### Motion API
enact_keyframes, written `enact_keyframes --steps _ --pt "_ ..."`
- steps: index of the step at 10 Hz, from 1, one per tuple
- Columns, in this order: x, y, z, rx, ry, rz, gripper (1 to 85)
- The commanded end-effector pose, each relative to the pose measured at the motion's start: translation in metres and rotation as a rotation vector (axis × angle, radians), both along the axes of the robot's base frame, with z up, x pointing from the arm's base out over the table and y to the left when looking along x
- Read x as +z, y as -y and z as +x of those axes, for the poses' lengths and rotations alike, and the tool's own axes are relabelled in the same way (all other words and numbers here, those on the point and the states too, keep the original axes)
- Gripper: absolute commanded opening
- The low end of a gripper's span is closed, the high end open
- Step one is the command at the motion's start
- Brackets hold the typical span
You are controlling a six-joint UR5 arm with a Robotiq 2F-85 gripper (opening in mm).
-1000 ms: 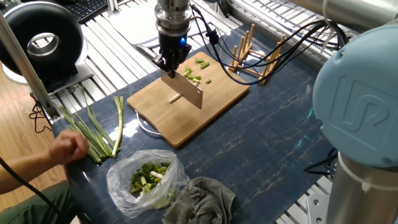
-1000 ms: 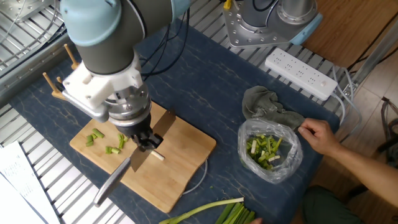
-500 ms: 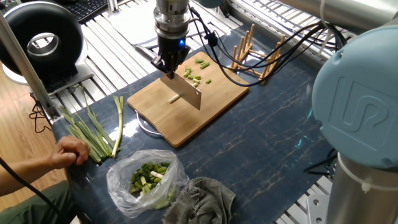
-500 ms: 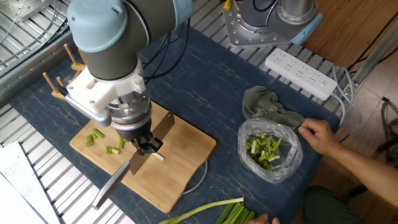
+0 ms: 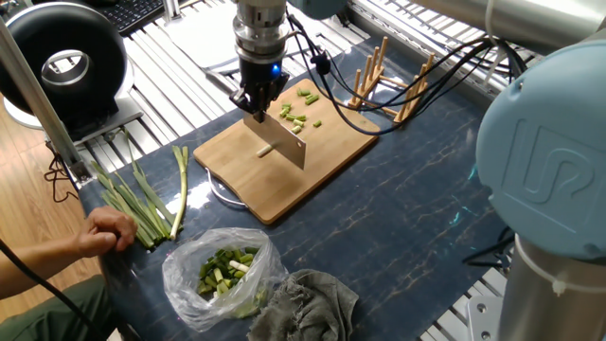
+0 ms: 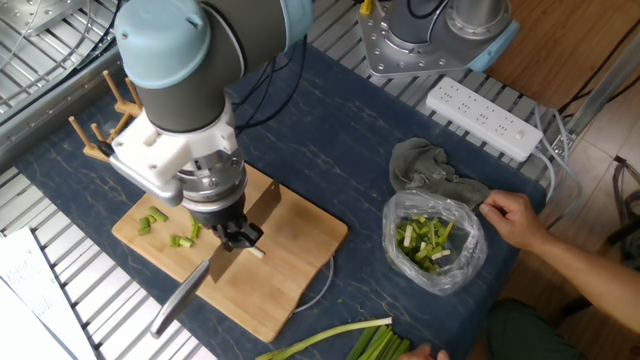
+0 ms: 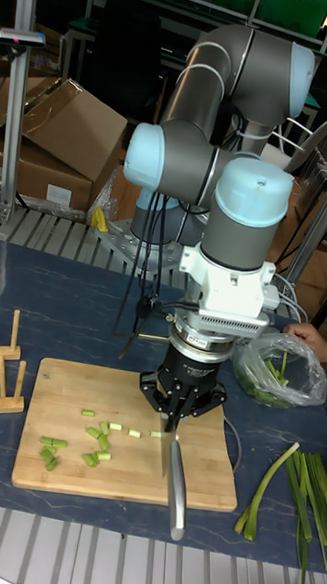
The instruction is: Chop the scallions
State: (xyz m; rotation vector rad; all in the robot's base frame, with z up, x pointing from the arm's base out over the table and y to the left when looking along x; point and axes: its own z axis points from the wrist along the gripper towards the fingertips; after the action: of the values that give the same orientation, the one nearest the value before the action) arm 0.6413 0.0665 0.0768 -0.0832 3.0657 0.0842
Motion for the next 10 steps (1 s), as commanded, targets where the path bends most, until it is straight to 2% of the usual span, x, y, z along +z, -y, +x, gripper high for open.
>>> enact_keyframes --steps 1,4,7,8,9,10 --pt "-0.004 -0.002 0.000 -0.006 0.010 0.004 1.7" --pt "-0.011 -0.003 0.005 -0.007 0.030 0.004 1.7" --pt "-0.021 0.003 0.021 -0.002 0.076 -0.009 1.7" --pt "-0.012 0.011 0.023 0.017 0.067 -0.015 1.7" --pt "0.004 0.026 0.021 0.073 0.059 -0.050 1.7" --pt "0.024 0.041 0.012 0.127 0.023 -0.071 1.7"
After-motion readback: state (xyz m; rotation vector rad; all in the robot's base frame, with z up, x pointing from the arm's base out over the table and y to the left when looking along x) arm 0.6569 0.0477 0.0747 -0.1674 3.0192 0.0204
